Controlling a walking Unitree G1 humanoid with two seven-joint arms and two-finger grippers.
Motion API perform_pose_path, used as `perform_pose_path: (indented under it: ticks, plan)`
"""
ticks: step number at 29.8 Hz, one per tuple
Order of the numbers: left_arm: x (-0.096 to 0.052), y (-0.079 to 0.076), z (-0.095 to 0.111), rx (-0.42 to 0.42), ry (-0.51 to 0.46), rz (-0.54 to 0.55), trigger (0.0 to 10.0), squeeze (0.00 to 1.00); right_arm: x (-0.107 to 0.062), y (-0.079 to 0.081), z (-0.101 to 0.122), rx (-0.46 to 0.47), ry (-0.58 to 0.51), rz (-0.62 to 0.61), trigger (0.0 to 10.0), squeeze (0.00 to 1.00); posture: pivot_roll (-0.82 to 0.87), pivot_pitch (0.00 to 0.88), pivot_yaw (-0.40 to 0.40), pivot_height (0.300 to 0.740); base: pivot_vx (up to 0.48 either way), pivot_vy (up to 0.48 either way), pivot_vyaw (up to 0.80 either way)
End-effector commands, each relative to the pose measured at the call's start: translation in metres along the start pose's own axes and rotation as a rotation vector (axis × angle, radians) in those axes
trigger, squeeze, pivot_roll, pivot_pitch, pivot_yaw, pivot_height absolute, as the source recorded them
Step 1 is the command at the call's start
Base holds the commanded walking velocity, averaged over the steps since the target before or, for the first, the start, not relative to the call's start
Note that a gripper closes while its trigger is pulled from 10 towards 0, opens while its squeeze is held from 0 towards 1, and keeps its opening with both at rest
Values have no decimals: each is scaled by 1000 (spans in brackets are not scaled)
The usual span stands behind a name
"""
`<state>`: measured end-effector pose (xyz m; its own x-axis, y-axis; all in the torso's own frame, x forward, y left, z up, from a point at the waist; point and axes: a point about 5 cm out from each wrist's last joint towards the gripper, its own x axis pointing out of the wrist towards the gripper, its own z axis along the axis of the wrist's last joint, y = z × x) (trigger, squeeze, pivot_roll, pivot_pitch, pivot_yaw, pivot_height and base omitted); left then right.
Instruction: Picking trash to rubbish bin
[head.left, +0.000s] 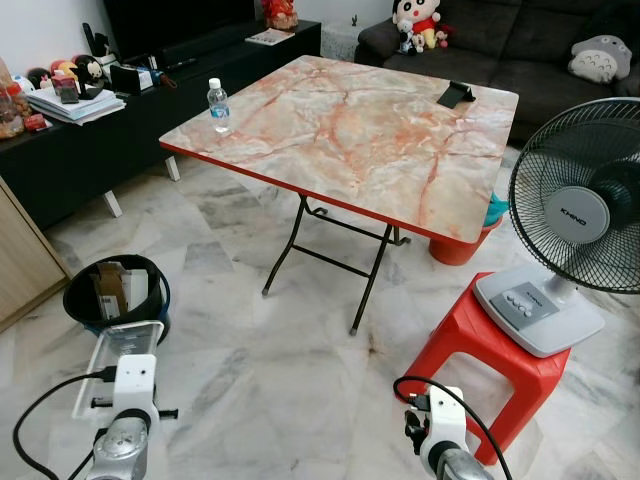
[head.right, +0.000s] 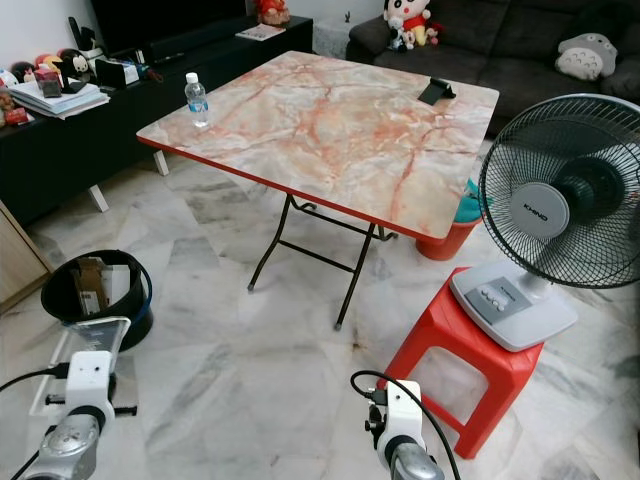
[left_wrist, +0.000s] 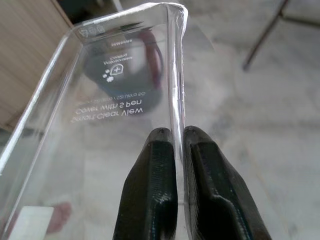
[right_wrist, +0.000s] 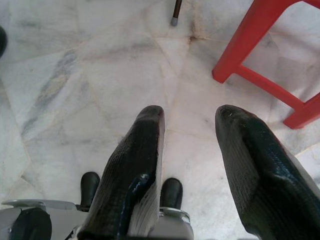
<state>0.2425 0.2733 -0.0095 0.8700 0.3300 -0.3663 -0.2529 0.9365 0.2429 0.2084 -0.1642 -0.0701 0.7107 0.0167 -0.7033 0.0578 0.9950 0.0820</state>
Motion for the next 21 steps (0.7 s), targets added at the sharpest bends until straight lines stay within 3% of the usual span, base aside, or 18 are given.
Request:
perform_pose_path:
  ticks: [1, 5, 7, 8, 10, 14, 18, 21]
  plan:
    - [0, 10, 3, -23, -34, 47, 10000, 0, 0, -1, -1, 0, 5, -7, 10000, 0, 46, 5, -34, 740, 0, 0, 0]
    - [-7, 23, -9, -57, 1, 103, 10000, 0, -1, -1, -2, -12, 10, -5, 10000, 0, 48, 8, -36, 740, 0, 0, 0]
    - [-14, 32, -23, -71, 61, 149, 10000, 0, -1, 0, -3, -15, 14, -2, 10000, 0, 48, 8, -36, 740, 0, 0, 0]
    - [-21, 33, -39, -78, 140, 156, 10000, 0, -1, 1, -4, -16, 19, -1, 10000, 0, 48, 8, -36, 740, 0, 0, 0]
    - [-29, 28, -55, -46, 237, 112, 10000, 0, -1, 2, -5, -18, 25, 0, 10000, 0, 47, 16, -37, 740, 0, 0, 0]
    - [-46, -2, -85, 47, 434, -77, 10000, 0, -2, 0, -9, -48, 44, -5, 10000, 0, 46, 15, -44, 740, 0, 0, 0]
    - [-50, -21, -91, 106, 500, -144, 10000, 0, -3, -4, -12, -64, 70, -22, 10000, 0, 34, 12, -44, 740, 0, 0, 0]
    - [-48, -25, -90, 92, 510, -141, 10000, 0, -3, -5, -12, -59, 74, -20, 10000, 0, 35, 14, -49, 740, 0, 0, 0]
